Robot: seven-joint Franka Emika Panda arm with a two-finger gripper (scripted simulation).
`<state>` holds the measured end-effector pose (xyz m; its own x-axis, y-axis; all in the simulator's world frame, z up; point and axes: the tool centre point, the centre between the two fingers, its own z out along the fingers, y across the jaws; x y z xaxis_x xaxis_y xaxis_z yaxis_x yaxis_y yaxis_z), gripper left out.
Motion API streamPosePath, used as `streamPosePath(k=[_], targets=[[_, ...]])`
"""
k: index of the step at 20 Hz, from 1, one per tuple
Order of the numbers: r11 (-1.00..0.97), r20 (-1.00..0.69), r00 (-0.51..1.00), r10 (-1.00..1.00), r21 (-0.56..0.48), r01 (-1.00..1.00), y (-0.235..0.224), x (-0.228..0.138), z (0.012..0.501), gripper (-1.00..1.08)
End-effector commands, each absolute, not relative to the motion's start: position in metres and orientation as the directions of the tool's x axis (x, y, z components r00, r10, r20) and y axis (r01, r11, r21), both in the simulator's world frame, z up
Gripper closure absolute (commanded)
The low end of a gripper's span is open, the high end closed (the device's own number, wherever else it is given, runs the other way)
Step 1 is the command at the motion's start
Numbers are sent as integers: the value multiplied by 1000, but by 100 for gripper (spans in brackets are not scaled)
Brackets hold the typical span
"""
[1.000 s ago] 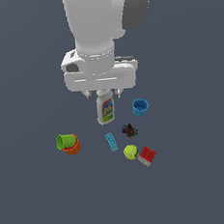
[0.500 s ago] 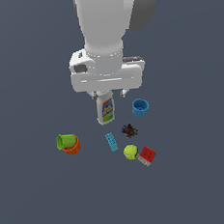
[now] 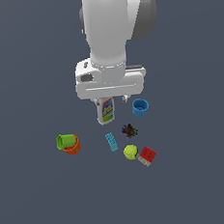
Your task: Pick up a designated object from a clutter of objects.
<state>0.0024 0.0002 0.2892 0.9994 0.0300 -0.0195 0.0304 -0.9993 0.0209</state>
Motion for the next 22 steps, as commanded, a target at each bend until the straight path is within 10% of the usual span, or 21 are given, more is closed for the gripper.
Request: streamPosePath(k=[1, 22], targets=[[-998, -20, 998, 63, 24, 63, 5, 4, 275, -92], [-871, -7, 871, 492, 10, 492, 71, -15, 103, -92]])
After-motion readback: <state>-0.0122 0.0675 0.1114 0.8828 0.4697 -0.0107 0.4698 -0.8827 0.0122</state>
